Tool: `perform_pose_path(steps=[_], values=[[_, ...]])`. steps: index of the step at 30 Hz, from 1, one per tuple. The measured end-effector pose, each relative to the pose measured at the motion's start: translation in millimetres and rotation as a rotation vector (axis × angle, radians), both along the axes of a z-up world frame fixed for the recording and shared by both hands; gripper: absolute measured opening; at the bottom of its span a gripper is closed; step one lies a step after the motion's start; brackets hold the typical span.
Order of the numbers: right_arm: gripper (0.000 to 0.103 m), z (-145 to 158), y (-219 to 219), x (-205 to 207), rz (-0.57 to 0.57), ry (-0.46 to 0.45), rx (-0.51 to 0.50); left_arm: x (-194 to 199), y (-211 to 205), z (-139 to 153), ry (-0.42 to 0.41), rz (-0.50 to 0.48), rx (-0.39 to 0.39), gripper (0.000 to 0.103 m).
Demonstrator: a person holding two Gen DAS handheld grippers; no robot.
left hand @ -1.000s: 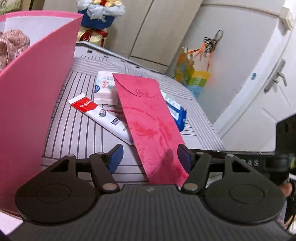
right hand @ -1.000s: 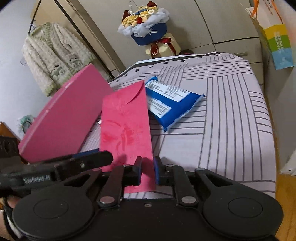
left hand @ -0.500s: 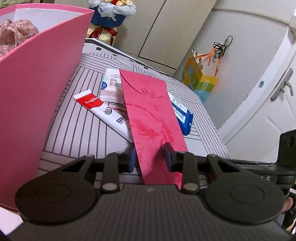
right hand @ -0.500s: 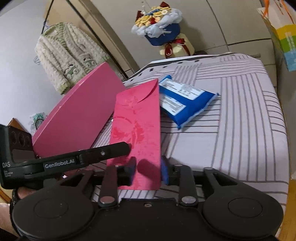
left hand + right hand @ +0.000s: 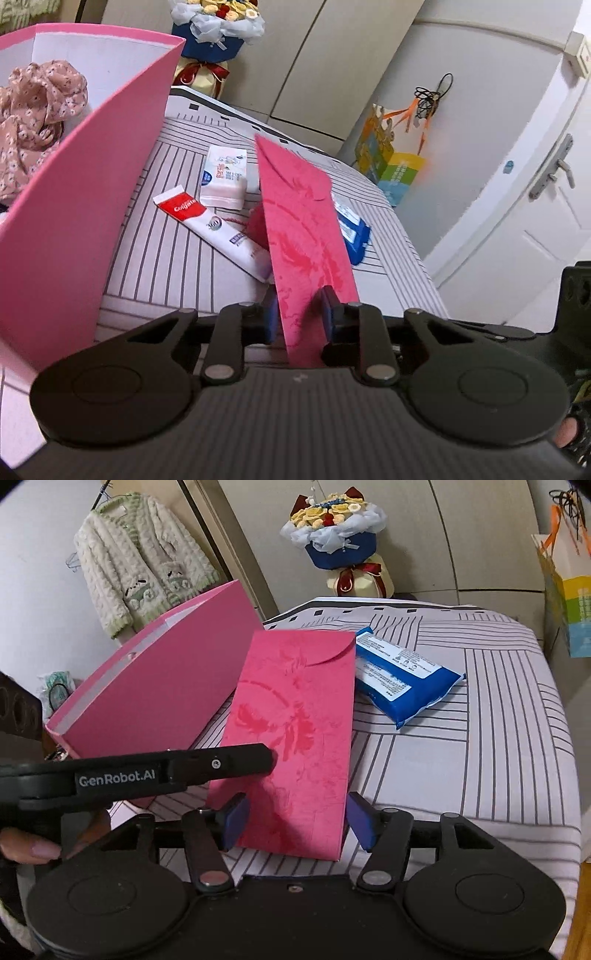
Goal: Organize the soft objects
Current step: 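Carry the red envelope into the pink box with the left tool and open it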
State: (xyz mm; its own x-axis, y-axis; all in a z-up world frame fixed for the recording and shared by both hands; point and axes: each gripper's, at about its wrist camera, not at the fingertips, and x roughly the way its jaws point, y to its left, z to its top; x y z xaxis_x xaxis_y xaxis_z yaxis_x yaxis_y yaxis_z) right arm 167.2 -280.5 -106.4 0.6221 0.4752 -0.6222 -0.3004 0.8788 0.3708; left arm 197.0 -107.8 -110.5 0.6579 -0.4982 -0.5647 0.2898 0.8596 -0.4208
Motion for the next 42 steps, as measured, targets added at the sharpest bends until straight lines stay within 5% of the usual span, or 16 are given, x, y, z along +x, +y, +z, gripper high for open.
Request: perform_pose_path(steps=[10, 15, 20, 42], values=[[0.072, 22, 20, -36, -0.005, 0.002, -0.026, -24, 16, 21, 0.035, -0.098, -0.005, 0.021], [0.073, 31, 27, -59, 0.009, -0.022, -0.039, -35, 27, 22, 0.119, -0.203, -0.078, 0.02], [0.073, 38, 38, -76, 0.01, -0.034, -0.05, -53, 31, 27, 0.104, -0.22, -0.077, 0.008], [0.073, 51, 85, -69, 0.147, -0.076, -0.014, -50, 79, 30, 0.143, -0.168, -0.13, 0.007]])
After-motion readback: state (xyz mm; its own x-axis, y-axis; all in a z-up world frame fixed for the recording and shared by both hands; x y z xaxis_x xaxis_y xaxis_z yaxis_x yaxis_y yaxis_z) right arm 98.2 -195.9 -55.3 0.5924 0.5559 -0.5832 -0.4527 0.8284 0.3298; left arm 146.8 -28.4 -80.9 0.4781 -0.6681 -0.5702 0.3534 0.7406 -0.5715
